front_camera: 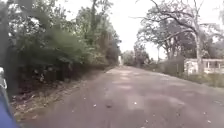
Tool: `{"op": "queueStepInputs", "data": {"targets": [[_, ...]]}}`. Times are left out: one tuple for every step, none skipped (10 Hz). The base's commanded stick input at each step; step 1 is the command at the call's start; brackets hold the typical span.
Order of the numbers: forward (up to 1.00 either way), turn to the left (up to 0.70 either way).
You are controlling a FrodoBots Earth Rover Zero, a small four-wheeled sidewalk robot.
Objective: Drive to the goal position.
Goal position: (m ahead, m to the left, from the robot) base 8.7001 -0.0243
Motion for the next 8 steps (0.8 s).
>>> {"op": "queueStepInputs", "data": {"targets": [[0.70, -0.07], [0.70, -0.16], [0.70, -0.01], [0.70, -0.01], [0.70, -0.01], [0.70, -0.01], [0.70, -0.01], [0.70, -0.01]]}}
